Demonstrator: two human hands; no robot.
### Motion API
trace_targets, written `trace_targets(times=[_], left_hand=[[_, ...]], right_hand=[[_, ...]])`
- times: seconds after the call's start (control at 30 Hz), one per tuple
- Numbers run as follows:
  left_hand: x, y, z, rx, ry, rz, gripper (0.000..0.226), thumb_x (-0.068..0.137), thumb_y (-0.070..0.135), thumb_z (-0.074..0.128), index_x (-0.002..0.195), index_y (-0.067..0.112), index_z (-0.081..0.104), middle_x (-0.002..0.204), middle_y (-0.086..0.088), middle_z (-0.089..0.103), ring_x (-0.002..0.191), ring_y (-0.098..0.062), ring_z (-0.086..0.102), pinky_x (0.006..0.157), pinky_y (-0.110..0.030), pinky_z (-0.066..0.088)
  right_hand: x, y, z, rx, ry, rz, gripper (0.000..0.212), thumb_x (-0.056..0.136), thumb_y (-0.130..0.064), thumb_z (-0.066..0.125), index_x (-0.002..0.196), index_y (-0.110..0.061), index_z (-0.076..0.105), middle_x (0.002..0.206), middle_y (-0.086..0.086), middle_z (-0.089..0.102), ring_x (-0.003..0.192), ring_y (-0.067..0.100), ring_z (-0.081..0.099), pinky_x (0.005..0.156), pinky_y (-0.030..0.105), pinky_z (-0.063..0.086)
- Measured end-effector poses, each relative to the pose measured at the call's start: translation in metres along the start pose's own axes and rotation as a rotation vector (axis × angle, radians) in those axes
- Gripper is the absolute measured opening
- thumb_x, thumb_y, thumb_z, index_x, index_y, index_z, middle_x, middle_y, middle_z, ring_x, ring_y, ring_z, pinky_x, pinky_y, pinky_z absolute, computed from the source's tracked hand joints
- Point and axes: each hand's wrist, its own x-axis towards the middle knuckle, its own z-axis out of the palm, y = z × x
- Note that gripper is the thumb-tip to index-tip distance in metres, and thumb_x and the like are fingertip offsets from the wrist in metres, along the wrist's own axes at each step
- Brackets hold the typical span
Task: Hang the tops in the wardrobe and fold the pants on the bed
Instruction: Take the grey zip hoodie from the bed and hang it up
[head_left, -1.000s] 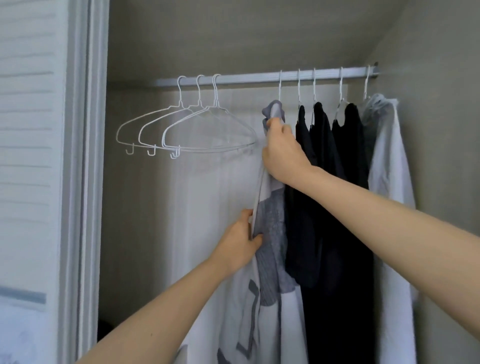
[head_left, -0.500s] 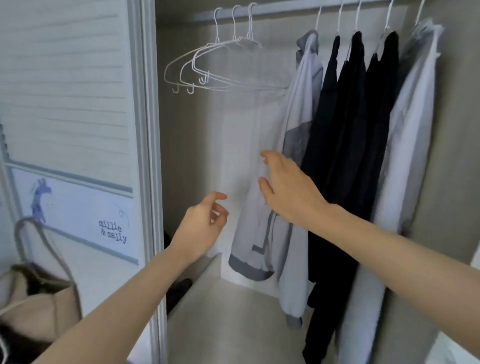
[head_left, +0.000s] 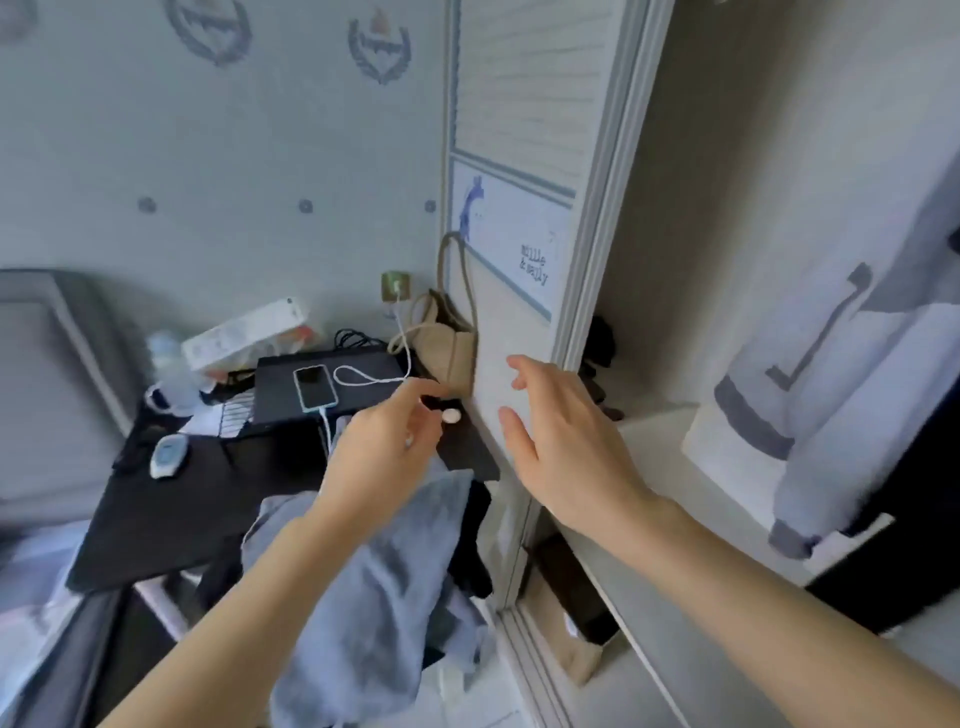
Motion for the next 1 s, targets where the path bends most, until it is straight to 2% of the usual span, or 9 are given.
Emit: trace_targets(times=[0.07, 0.17, 0.3, 0.4, 0.47, 0.57, 0.7, 0.8, 1.0], left_hand=[[-0.053, -0.013, -0.021, 0.067, 0.05, -0.131, 0.021, 0.096, 0.026, 0.052, 0.115, 0.036, 0.055, 0.077, 0.007, 0.068, 0.072, -0.012, 0.064, 0.072, -0.043, 0.054], [-0.142, -0.026, -0.052, 0.102, 0.141, -0.347, 0.02, 0.094, 0.024, 0.056, 0.109, 0.038, 0.057, 0.077, 0.01, 0.067, 0.075, -0.008, 0.064, 0.072, -0.041, 0.055], [-0.26, -0.036, -0.091, 0.1, 0.346, -0.64, 0.022, 0.095, 0.024, 0.054, 0.095, 0.047, 0.054, 0.075, 0.005, 0.069, 0.069, -0.006, 0.066, 0.067, -0.031, 0.055], [-0.344, -0.044, -0.114, 0.174, 0.488, -0.788, 0.016, 0.095, 0.025, 0.056, 0.104, 0.039, 0.059, 0.072, 0.01, 0.068, 0.068, -0.006, 0.065, 0.069, -0.032, 0.053], [-0.403, -0.047, -0.128, 0.21, 0.577, -0.882, 0.015, 0.095, 0.023, 0.057, 0.102, 0.036, 0.059, 0.069, 0.016, 0.067, 0.067, -0.006, 0.064, 0.069, -0.032, 0.05], [-0.491, -0.046, -0.147, 0.232, 0.694, -1.051, 0.018, 0.094, 0.02, 0.057, 0.1, 0.037, 0.058, 0.07, 0.01, 0.069, 0.071, -0.015, 0.066, 0.071, -0.037, 0.052], [-0.61, -0.044, -0.171, 0.255, 0.787, -1.266, 0.014, 0.095, 0.019, 0.055, 0.104, 0.028, 0.061, 0.073, 0.005, 0.069, 0.072, -0.018, 0.066, 0.072, -0.041, 0.054], [-0.704, -0.04, -0.193, 0.209, 0.847, -1.429, 0.014, 0.094, 0.021, 0.055, 0.102, 0.031, 0.06, 0.073, 0.005, 0.067, 0.066, -0.014, 0.063, 0.067, -0.041, 0.055], [-0.857, -0.053, -0.242, 0.188, 0.917, -1.602, 0.008, 0.092, 0.022, 0.06, 0.099, 0.027, 0.061, 0.074, 0.006, 0.065, 0.073, -0.018, 0.063, 0.072, -0.038, 0.05]], right_hand=[[-0.021, -0.024, 0.021, 0.11, -0.039, -0.045, 0.044, 0.097, -0.03, 0.047, 0.136, -0.009, 0.043, 0.121, 0.006, 0.058, 0.108, 0.023, 0.054, 0.084, 0.035, 0.049], [-0.054, -0.076, 0.05, 0.29, -0.164, -0.119, 0.044, 0.098, -0.031, 0.046, 0.136, -0.009, 0.043, 0.122, 0.007, 0.057, 0.112, 0.025, 0.054, 0.085, 0.035, 0.046], [-0.097, -0.164, 0.08, 0.469, -0.309, -0.266, 0.044, 0.095, -0.034, 0.043, 0.131, -0.01, 0.048, 0.114, 0.008, 0.061, 0.106, 0.026, 0.055, 0.084, 0.037, 0.047], [-0.129, -0.229, 0.097, 0.562, -0.397, -0.393, 0.041, 0.093, -0.03, 0.046, 0.127, -0.007, 0.051, 0.106, 0.007, 0.063, 0.101, 0.026, 0.055, 0.082, 0.037, 0.046], [-0.154, -0.275, 0.107, 0.618, -0.463, -0.49, 0.044, 0.093, -0.032, 0.043, 0.127, -0.006, 0.051, 0.103, 0.006, 0.064, 0.1, 0.027, 0.056, 0.086, 0.039, 0.045], [-0.199, -0.346, 0.118, 0.685, -0.606, -0.627, 0.041, 0.096, -0.028, 0.046, 0.131, -0.006, 0.048, 0.11, 0.009, 0.063, 0.106, 0.028, 0.053, 0.086, 0.039, 0.043], [-0.264, -0.439, 0.132, 0.719, -0.801, -0.767, 0.038, 0.097, -0.027, 0.046, 0.131, -0.009, 0.045, 0.115, 0.009, 0.061, 0.114, 0.027, 0.05, 0.09, 0.038, 0.041], [-0.313, -0.509, 0.14, 0.677, -0.964, -0.835, 0.038, 0.099, -0.029, 0.042, 0.133, -0.011, 0.043, 0.123, 0.009, 0.057, 0.12, 0.027, 0.047, 0.088, 0.037, 0.04], [-0.404, -0.635, 0.168, 0.507, -1.184, -0.893, 0.038, 0.099, -0.031, 0.041, 0.133, -0.013, 0.042, 0.124, 0.009, 0.057, 0.118, 0.03, 0.049, 0.091, 0.04, 0.043]])
